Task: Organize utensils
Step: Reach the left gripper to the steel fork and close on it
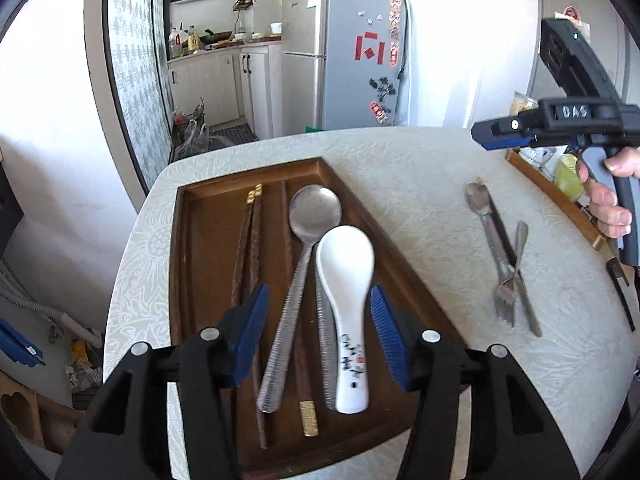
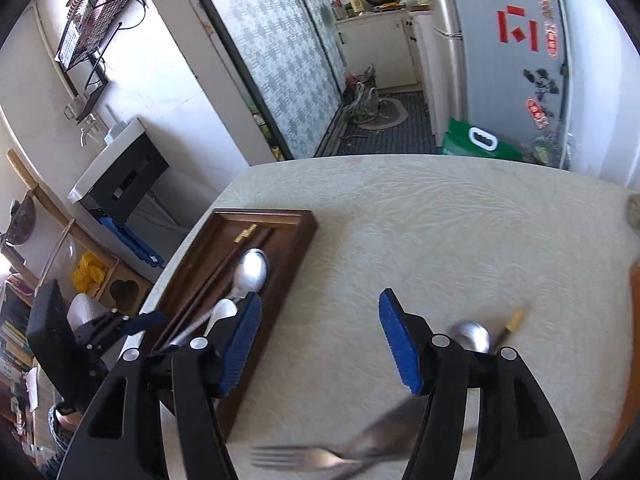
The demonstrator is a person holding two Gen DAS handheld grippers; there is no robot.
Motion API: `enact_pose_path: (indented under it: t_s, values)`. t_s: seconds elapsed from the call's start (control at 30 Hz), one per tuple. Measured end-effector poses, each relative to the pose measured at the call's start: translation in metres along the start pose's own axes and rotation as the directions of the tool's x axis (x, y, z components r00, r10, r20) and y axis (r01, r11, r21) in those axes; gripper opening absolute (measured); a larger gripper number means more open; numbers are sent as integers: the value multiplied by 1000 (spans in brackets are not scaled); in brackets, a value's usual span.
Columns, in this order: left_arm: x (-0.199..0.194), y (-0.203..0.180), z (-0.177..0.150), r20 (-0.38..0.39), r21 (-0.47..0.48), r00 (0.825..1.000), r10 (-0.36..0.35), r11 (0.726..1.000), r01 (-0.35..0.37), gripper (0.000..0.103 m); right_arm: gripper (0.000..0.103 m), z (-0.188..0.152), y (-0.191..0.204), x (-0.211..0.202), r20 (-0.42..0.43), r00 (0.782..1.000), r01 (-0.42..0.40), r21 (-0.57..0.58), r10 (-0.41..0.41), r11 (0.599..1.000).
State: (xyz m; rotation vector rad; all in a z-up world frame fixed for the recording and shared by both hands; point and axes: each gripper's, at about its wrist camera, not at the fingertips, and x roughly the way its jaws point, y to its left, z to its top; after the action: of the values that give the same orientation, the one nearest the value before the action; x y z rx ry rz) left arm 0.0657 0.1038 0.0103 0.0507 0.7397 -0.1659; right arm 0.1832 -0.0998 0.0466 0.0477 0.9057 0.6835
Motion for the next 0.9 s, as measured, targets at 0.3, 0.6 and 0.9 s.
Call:
enact_pose_path:
  t_s: [0.3, 0.6, 0.9]
  values:
    - [2, -100, 1, -24, 186, 985, -168, 968, 170, 59, 62, -59, -70, -34, -19, 998, 54, 87, -53, 995]
    - [46, -120, -6, -133, 230, 983, -126, 961, 154, 58, 62, -98, -75, -36, -37, 999, -19, 104, 23, 994]
    - [68, -121, -16, -219, 177, 965, -141, 967, 182, 48, 62, -111, -79, -37, -31, 997, -64, 122, 68, 991]
